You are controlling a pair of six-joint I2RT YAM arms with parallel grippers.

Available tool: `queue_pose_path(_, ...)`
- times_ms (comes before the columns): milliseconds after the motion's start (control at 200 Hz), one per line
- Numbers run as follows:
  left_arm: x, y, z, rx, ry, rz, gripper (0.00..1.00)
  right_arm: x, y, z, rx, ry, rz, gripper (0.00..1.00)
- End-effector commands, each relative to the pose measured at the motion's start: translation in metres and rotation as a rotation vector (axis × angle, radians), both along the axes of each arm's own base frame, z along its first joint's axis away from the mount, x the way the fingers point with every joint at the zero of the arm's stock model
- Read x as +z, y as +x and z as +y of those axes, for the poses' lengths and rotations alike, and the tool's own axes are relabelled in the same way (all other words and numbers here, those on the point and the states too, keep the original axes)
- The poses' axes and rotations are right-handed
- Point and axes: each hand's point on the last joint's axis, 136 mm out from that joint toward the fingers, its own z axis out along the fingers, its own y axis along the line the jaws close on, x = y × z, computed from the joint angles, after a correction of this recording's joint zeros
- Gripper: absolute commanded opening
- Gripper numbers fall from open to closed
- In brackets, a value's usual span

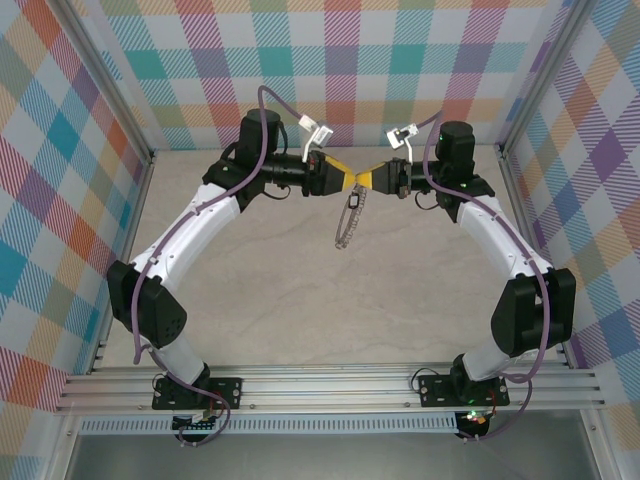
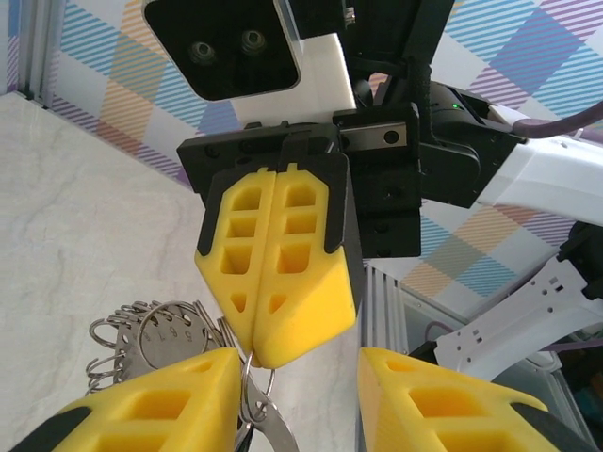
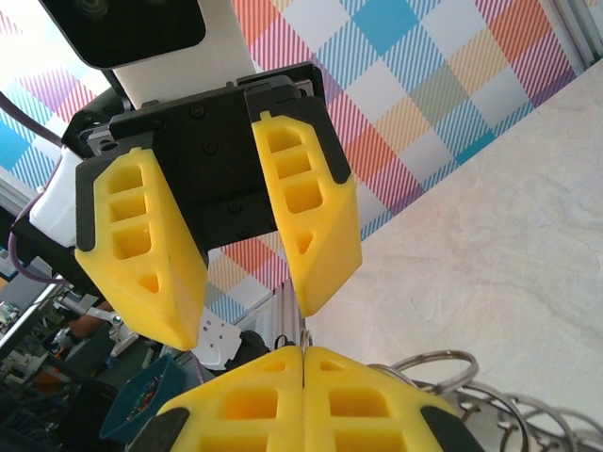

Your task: Put the keys on the keyring

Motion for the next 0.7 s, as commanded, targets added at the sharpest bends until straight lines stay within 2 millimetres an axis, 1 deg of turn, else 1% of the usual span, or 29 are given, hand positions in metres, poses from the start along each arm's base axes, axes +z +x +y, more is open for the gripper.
queue_pose_path(0,0.009,0.005,-0.004,0.014,-0.023,-0.043,0.37,0.004,-0.006,0.001,0.027,0.013,-0.037,0.00)
queue_pose_path(145,0.007,0.009,-0.003,0.030,-0.024,-0.044,0.37,0.005,-0.008,0.001,0.029,0.013,-0.042,0.00)
queue_pose_path(300,0.001,0.012,-0.004,0.028,-0.017,-0.024,0.37,0.005,-0.009,0.000,0.031,0.013,-0.046,0.00)
queue_pose_path(535,-0.009,0.010,-0.007,-0.005,-0.013,0.012,0.37,0.007,-0.010,0.000,0.031,0.015,-0.052,0.00)
queue_pose_path(695,-0.011,0.007,-0.009,-0.027,-0.016,0.022,0.37,0.006,-0.009,0.000,0.027,0.014,-0.051,0.00)
